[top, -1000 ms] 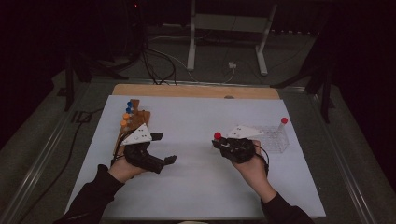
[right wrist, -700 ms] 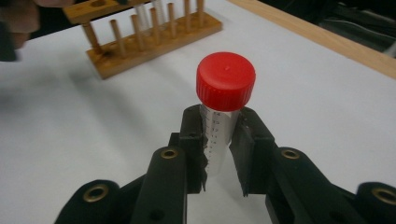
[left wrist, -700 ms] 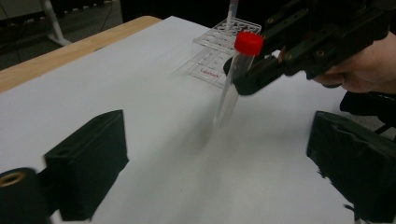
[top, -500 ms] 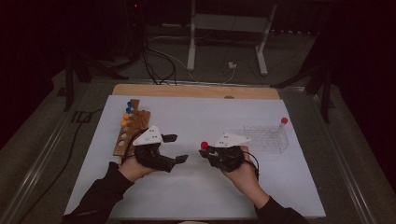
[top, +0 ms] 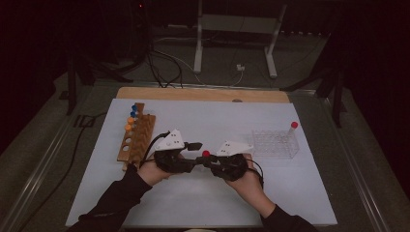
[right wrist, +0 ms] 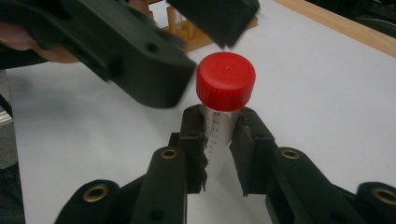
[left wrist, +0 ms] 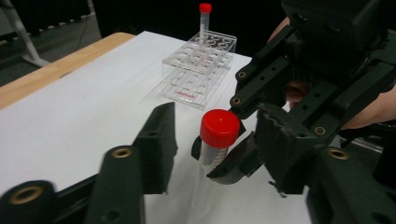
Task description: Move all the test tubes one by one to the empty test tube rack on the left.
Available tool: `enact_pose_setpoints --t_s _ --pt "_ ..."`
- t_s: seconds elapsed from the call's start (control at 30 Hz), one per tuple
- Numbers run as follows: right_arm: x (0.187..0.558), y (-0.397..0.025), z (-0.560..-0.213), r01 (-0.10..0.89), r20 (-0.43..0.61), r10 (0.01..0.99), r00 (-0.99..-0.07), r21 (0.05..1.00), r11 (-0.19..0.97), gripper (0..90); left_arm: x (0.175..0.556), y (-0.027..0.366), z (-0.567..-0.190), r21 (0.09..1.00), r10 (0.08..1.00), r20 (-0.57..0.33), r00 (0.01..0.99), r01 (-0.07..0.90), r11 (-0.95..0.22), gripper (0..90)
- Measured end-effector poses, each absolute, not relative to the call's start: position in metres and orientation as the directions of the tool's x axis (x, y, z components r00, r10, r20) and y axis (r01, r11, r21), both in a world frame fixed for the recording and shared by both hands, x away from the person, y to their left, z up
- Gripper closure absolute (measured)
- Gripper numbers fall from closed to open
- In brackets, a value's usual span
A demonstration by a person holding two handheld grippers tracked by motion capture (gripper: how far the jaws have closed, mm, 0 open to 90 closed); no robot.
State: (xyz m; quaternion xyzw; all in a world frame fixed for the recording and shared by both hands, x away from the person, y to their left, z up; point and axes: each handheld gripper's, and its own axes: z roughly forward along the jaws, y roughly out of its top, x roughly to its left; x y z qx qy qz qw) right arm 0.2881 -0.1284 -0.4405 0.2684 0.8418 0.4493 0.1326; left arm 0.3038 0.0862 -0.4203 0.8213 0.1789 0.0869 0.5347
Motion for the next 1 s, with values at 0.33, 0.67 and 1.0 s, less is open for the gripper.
enact_pose_setpoints --t_s 0.33,0.67,1.0 --pt "0.288 -0.129 -0.44 0.33 0.016 0.57 -0.821 0.829 0.452 74.9 0.307 0.081 -0.424 0.904 0.373 -0.047 0.927 0.199 -0.379 70.6" --pt "0.288 -0.133 -0.441 0.321 0.021 0.576 -0.817 0.846 0.426 67.2 0.31 0.091 -0.416 0.91 0.406 -0.034 0.913 0.196 -0.365 71.4" --pt "0.291 -0.147 -0.433 0.327 0.009 0.658 -0.753 0.872 0.363 41.5 0.32 0.124 -0.404 0.919 0.522 -0.014 0.853 0.216 -0.329 71.5"
